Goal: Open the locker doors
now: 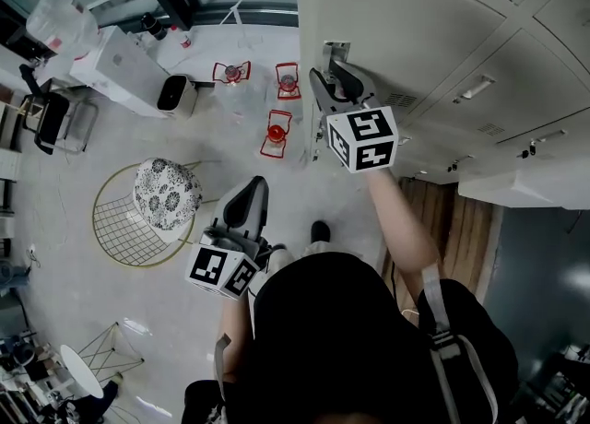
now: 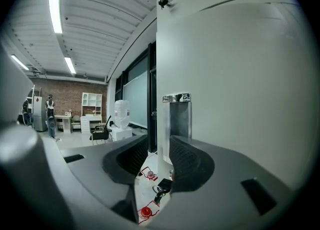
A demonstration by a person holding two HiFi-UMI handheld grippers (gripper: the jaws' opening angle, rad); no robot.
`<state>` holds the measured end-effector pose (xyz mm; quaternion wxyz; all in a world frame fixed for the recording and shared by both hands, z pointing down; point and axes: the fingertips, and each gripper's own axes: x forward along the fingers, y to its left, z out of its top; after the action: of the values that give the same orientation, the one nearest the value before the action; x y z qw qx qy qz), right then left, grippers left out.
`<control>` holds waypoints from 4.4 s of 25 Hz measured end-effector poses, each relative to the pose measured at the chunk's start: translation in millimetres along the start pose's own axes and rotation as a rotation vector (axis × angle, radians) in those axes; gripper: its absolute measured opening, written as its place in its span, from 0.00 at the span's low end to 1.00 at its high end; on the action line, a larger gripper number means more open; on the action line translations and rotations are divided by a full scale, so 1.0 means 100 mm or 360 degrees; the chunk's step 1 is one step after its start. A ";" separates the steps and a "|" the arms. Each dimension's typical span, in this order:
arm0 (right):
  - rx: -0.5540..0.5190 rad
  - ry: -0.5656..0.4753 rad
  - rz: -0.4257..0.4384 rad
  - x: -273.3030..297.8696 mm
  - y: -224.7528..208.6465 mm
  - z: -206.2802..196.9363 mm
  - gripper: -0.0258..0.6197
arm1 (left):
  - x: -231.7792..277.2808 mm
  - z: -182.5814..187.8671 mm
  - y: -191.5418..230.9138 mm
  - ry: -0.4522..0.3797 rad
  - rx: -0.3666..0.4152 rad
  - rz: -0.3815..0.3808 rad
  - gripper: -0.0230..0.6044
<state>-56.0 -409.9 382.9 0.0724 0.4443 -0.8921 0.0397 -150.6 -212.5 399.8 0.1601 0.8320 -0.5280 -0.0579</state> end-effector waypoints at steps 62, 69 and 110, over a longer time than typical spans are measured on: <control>0.0042 0.0072 -0.0965 -2.29 0.22 -0.34 0.15 | -1.00 -0.24 -0.38 0.0239 -0.0008 -0.0925 0.06; 0.0115 0.0071 -0.1013 -2.54 0.13 -0.39 0.12 | -1.03 -0.24 -0.51 0.0234 0.0004 -0.0963 0.06; 0.0197 -0.0072 -0.0596 -3.65 -0.96 -0.53 0.10 | -0.62 -0.67 -2.43 0.0104 0.0042 -0.0645 0.06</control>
<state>242.7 -172.9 375.6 0.0311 0.6068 -0.7911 0.0704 49.3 -48.5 378.7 0.1513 0.9246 -0.3451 -0.0550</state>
